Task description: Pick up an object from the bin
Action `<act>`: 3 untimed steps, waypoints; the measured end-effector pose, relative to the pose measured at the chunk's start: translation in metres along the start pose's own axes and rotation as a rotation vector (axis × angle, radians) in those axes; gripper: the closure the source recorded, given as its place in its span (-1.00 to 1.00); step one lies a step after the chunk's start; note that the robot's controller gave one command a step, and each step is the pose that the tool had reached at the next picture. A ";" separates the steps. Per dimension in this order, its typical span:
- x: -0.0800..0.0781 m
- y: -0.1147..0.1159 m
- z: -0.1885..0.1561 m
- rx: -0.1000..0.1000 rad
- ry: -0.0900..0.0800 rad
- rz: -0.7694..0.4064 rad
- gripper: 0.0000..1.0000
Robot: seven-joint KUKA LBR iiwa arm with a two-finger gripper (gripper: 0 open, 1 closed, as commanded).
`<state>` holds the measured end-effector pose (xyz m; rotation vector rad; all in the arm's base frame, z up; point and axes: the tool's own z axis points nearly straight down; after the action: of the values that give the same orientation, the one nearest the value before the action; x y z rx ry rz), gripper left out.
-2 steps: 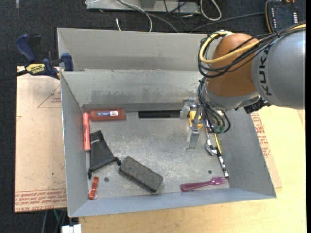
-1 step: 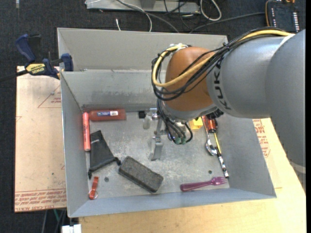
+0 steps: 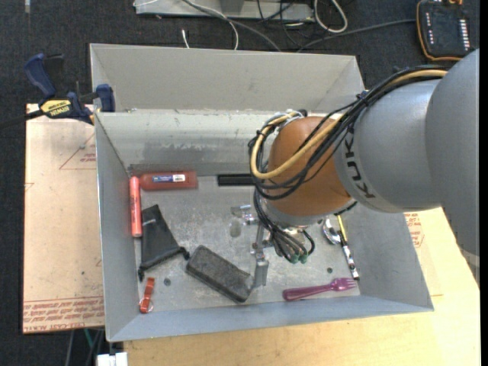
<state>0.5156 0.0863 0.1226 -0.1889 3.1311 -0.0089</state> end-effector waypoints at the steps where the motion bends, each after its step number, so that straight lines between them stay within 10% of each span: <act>1: -0.004 0.073 0.044 -0.011 -0.007 -0.041 -1.00; 2: 0.023 0.031 0.051 -0.003 -0.018 -0.052 -1.00; 3: 0.011 0.081 0.050 -0.015 -0.021 -0.049 1.00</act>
Offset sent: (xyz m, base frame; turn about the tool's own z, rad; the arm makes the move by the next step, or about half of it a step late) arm -0.0280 0.0284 -0.0526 -0.0577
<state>0.4952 0.1652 0.0724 -0.2643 3.1053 0.0158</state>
